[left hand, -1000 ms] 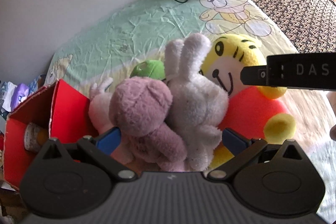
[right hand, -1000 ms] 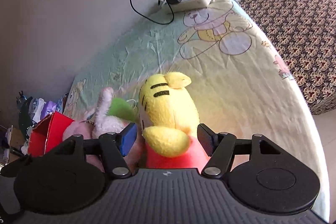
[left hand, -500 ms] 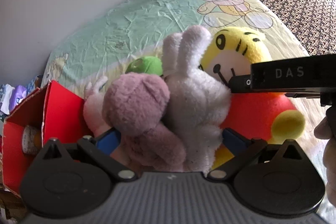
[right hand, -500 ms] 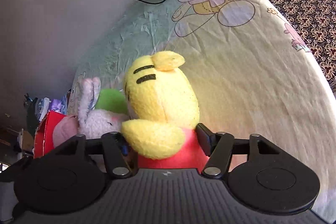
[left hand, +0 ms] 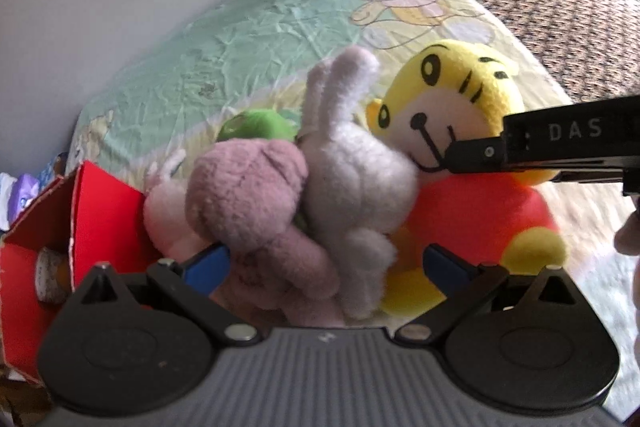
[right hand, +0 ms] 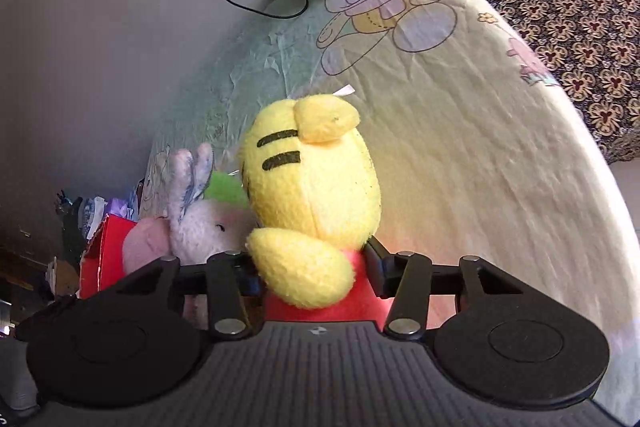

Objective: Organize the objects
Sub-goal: 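Lift the yellow tiger plush with the right gripper toward the red box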

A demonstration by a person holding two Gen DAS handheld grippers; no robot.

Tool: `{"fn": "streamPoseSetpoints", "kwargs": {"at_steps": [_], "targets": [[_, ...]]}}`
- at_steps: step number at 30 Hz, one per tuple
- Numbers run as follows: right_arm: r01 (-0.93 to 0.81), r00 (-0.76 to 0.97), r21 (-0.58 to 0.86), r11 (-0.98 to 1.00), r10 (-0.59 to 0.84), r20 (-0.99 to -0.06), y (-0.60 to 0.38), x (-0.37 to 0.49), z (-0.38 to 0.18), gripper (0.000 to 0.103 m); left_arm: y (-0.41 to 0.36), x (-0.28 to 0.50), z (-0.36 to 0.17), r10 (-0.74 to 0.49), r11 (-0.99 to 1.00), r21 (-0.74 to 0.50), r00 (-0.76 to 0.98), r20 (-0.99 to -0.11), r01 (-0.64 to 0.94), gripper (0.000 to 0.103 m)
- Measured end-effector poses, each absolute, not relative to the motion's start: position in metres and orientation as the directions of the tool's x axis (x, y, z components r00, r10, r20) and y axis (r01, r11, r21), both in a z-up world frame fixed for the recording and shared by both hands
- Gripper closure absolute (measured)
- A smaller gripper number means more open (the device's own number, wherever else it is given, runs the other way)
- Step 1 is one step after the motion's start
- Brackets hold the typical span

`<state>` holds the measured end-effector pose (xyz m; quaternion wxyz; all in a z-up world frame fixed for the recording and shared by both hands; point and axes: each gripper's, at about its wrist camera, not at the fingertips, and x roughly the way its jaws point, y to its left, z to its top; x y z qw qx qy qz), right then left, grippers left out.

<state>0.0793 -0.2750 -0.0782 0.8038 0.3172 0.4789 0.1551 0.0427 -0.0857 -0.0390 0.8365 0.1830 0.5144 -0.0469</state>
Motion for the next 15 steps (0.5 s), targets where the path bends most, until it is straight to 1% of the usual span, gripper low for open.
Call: {"fn": "streamPoseSetpoints", "kwargs": {"at_steps": [3, 7, 13, 15], "targets": [[0.068, 0.502, 0.663, 0.746, 0.549, -0.669, -0.282, 0.073, -0.079, 0.053, -0.093, 0.036, -0.037, 0.069, 0.922, 0.234, 0.463, -0.884, 0.309, 0.001], [0.078, 0.514, 0.669, 0.739, 0.545, -0.662, -0.291, 0.064, -0.081, 0.054, -0.103, 0.028, -0.039, -0.037, 0.906, 0.149, 0.424, -0.905, 0.397, 0.001], [0.106, 0.531, 0.674, 0.731, 0.532, -0.66, -0.304, 0.048, -0.082, 0.055, -0.11, 0.02, -0.056, -0.148, 0.884, 0.04, 0.36, -0.921, 0.467, 0.001], [0.115, 0.531, 0.672, 0.731, 0.527, -0.663, -0.307, 0.044, -0.082, 0.055, -0.112, 0.02, -0.058, -0.167, 0.878, 0.021, 0.348, -0.923, 0.478, 0.001]]}}
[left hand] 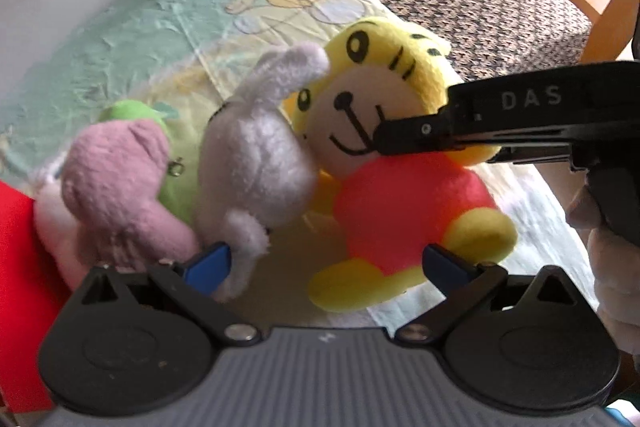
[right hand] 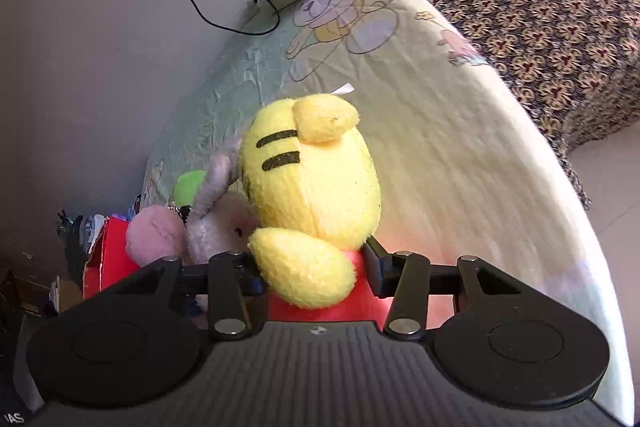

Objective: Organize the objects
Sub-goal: 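Lift the yellow tiger plush with the right gripper toward the red box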

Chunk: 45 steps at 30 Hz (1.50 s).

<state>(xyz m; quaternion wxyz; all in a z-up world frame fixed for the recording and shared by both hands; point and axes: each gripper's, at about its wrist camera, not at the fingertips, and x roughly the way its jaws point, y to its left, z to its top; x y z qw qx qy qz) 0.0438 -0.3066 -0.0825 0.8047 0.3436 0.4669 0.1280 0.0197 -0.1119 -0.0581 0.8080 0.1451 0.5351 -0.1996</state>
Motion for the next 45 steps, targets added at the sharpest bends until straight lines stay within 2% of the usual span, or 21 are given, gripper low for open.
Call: {"fn": "streamPoseSetpoints", "kwargs": {"at_steps": [8, 13, 28, 33, 45], "targets": [[0.21, 0.558, 0.681, 0.702, 0.486, -0.673, -0.327, 0.027, -0.083, 0.055, -0.118, 0.016, -0.068, -0.207, 0.859, -0.017, 0.317, -0.926, 0.512, 0.001], [0.228, 0.569, 0.678, 0.699, 0.469, -0.676, -0.335, 0.015, -0.081, 0.055, -0.122, 0.01, -0.067, -0.185, 0.854, 0.018, 0.335, -0.924, 0.52, 0.001], [0.249, 0.624, 0.69, 0.68, 0.432, -0.651, -0.354, -0.022, -0.055, 0.055, -0.143, -0.008, -0.038, -0.237, 0.809, 0.054, 0.409, -0.881, 0.585, 0.001], [0.212, 0.63, 0.706, 0.676, 0.457, -0.628, -0.35, -0.03, -0.044, 0.055, -0.14, -0.011, -0.024, -0.229, 0.823, 0.072, 0.444, -0.866, 0.563, 0.001], [-0.001, 0.617, 0.747, 0.665, 0.588, -0.523, -0.299, -0.009, -0.009, 0.055, -0.085, -0.017, 0.011, -0.184, 0.892, 0.103, 0.561, -0.807, 0.44, 0.001]]}}
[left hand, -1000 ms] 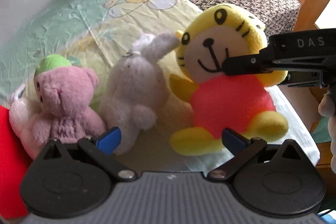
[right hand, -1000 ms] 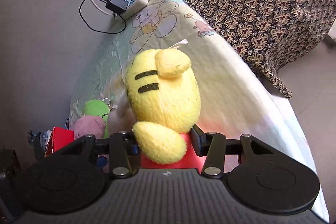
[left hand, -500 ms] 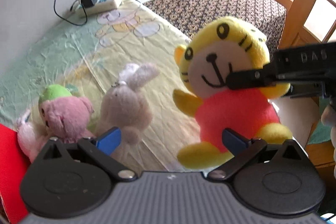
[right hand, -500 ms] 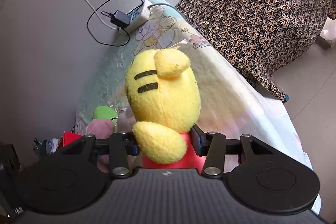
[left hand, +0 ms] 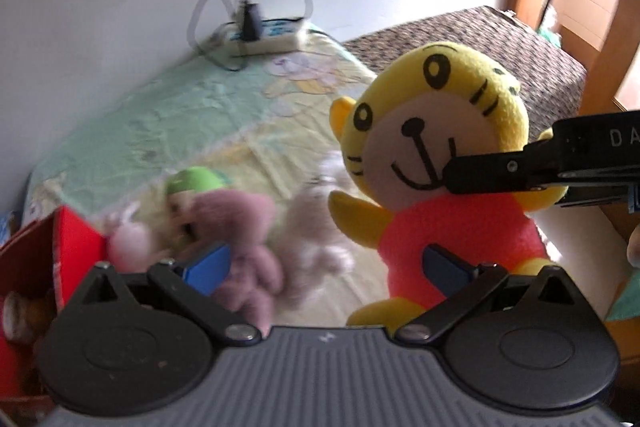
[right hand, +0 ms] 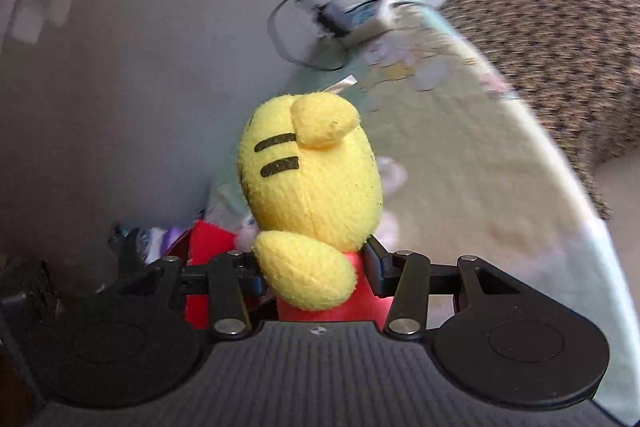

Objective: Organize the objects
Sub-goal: 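Lift the yellow tiger plush with the right gripper toward the red box, then carry the tiger plush over the open red box with the right gripper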

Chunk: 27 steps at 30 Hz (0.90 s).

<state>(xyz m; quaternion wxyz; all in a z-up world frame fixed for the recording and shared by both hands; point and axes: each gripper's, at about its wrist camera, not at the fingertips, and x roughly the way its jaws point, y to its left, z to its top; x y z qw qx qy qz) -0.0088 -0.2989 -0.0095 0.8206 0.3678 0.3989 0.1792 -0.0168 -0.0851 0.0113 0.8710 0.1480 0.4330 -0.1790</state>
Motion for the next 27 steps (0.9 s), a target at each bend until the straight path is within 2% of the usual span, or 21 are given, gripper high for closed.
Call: {"fn": "streamPoseSetpoints", "kwargs": {"at_steps": [11, 27], "targets": [[-0.143, 0.554, 0.737, 0.661, 0.67, -0.494, -0.199, 0.025, 0.014, 0.055, 0.009, -0.01, 0.036, -0.074, 0.956, 0.125, 0.63, -0.773, 0.267, 0.001], [-0.256, 0.536, 0.683, 0.684, 0.689, -0.489, -0.034, 0.058, 0.047, 0.055, 0.161, 0.013, 0.06, -0.035, 0.981, 0.105, 0.688, -0.725, 0.16, 0.001]]}}
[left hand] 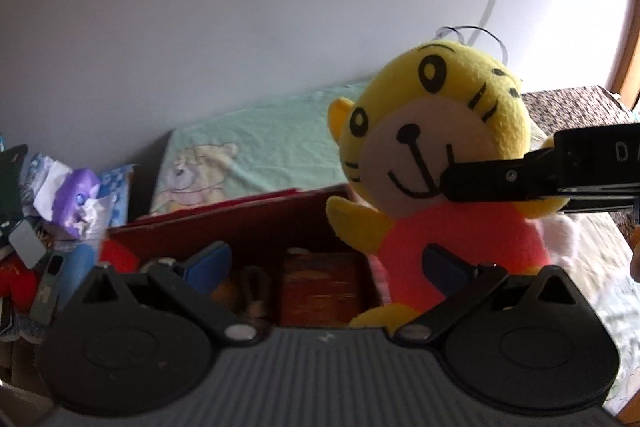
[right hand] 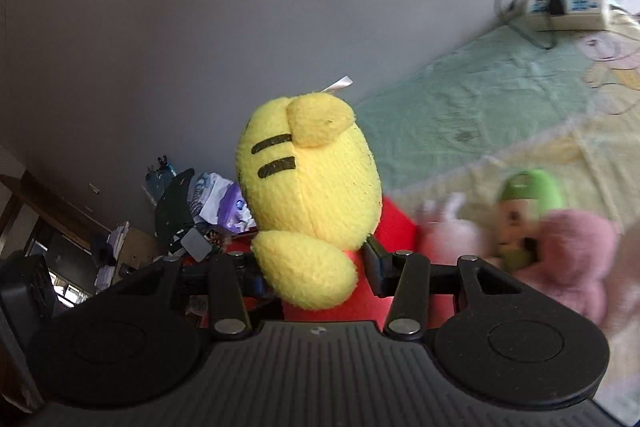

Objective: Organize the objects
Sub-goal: 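Carry the tiger plush over the open red box with the right gripper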

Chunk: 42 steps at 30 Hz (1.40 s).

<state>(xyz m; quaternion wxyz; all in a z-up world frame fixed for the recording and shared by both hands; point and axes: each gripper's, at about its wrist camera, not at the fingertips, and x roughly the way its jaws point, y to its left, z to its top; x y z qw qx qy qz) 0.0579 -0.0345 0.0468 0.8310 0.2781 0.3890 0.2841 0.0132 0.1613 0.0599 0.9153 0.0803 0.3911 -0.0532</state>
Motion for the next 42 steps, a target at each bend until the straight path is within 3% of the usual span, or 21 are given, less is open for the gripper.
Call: {"fn": "streamPoseSetpoints", "kwargs": {"at_steps": [18, 33, 42], "targets": [[-0.268, 0.395, 0.709, 0.652, 0.746, -0.537, 0.121, 0.071, 0.007, 0.055, 0.319, 0.024, 0.018, 0.085, 0.994, 0.107, 0.631, -0.771, -0.004, 0.002], [-0.19, 0.253, 0.808, 0.558, 0.823, -0.509, 0.163, 0.082, -0.031, 0.055, 0.369, 0.024, -0.006, 0.206, 0.979, 0.168, 0.579, -0.789, -0.119, 0.003], [-0.178, 0.218, 0.791, 0.586, 0.807, -0.549, 0.171, 0.089, -0.046, 0.054, 0.369, 0.036, -0.021, 0.243, 0.97, 0.197, 0.542, -0.805, -0.143, 0.004]]}}
